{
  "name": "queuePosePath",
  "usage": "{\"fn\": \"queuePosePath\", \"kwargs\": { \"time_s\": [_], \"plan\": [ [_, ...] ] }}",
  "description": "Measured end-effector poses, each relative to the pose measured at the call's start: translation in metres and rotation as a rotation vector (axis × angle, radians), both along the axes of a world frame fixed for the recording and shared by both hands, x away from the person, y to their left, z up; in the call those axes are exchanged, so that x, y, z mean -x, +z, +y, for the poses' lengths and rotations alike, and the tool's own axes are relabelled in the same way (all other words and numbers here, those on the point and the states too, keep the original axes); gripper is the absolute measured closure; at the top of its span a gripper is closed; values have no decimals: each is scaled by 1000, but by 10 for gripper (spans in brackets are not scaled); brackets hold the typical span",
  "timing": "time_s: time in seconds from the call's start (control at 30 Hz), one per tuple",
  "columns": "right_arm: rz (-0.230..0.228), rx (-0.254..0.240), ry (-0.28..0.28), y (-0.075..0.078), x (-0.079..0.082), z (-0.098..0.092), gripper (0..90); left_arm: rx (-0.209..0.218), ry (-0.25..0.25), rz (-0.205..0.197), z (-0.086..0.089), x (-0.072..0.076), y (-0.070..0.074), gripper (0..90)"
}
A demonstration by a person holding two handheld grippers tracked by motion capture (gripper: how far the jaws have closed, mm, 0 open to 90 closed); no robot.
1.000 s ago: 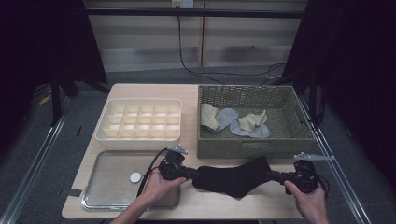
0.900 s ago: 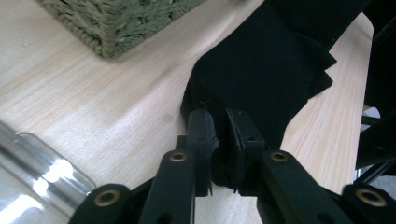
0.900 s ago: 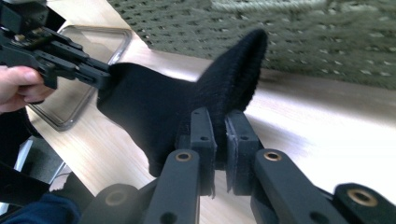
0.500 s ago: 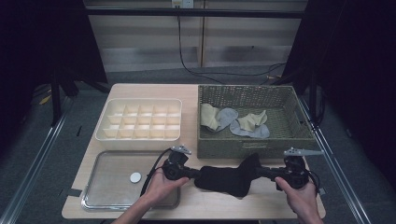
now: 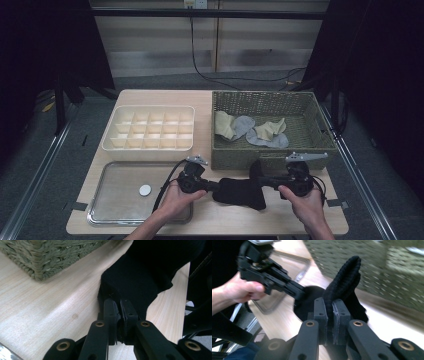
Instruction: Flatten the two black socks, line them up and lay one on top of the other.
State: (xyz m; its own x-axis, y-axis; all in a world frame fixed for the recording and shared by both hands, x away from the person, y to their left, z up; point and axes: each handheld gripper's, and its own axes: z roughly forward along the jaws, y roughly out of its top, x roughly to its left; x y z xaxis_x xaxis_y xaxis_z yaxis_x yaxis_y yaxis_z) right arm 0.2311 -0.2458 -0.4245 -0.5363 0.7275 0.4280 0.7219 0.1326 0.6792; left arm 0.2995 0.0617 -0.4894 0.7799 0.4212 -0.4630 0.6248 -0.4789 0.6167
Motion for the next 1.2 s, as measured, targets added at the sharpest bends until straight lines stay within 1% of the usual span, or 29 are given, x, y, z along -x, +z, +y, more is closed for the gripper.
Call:
{"fn": "queuePosePath", "kwargs": {
  "time_s": [0.07,0.13,0.17,0.2,0.23,0.27,0.33,0.37,0.4,0.47,0.53,0.57,0.6,0.63,0.67,0.7,0.77,0.83,0.9,0.93,0.97,1.03,1.1,1.17,1.2],
  "plan": [
    [-6,-3,16,3,-1,6,831,0,-4,4,-1,1,-1,850],
    [6,11,35,1,-4,13,831,-1,-7,5,-1,1,-1,849],
    [10,21,39,-1,-5,16,830,5,-3,6,-2,1,-1,846],
    [23,22,45,-5,-7,20,830,5,-4,7,-2,2,-1,841],
    [42,34,51,-10,-9,24,829,0,-6,4,-2,2,-1,827],
    [50,39,56,-13,-9,26,829,-5,-7,-1,-1,1,0,820],
    [71,40,71,-19,-11,32,826,-6,-9,-3,0,2,0,798],
    [77,47,78,-22,-12,34,825,-11,-5,-7,1,1,1,780],
    [85,49,82,-24,-13,37,825,-1,-10,-3,2,1,1,773],
    [94,56,94,-27,-15,42,823,-2,-7,-5,3,0,2,752],
    [101,64,106,-29,-18,47,820,-8,-4,-5,4,0,3,750],
    [106,64,111,-30,-19,49,816,1,-4,-5,4,0,2,750],
    [107,65,116,-31,-20,51,810,-1,-7,-5,5,-1,2,748],
    [111,65,119,-33,-20,53,801,-7,11,-11,4,0,2,744],
    [118,62,125,-36,-21,55,793,-10,5,-9,5,-1,2,741],
    [123,60,132,-38,-21,57,771,-1,-4,-5,5,-1,2,741],
    [124,48,143,-40,-20,59,758,-2,3,-3,6,0,3,734],
    [125,49,145,-40,-20,59,739,2,-1,-8,8,-1,3,731],
    [121,43,139,-38,-20,57,675,0,8,-9,10,-2,4,721],
    [119,38,139,-38,-20,57,681,-7,19,-14,11,-1,5,718],
    [117,42,143,-37,-20,56,682,1,11,-8,13,-2,5,710],
    [115,41,143,-35,-20,56,676,6,13,-5,14,-3,6,698],
    [112,38,143,-35,-20,57,643,15,15,-8,16,-3,7,690],
    [113,7,141,-34,-21,57,648,14,11,-16,17,-4,7,690],
    [106,18,139,-34,-22,59,646,14,11,-14,18,-4,7,690]
  ]
}}
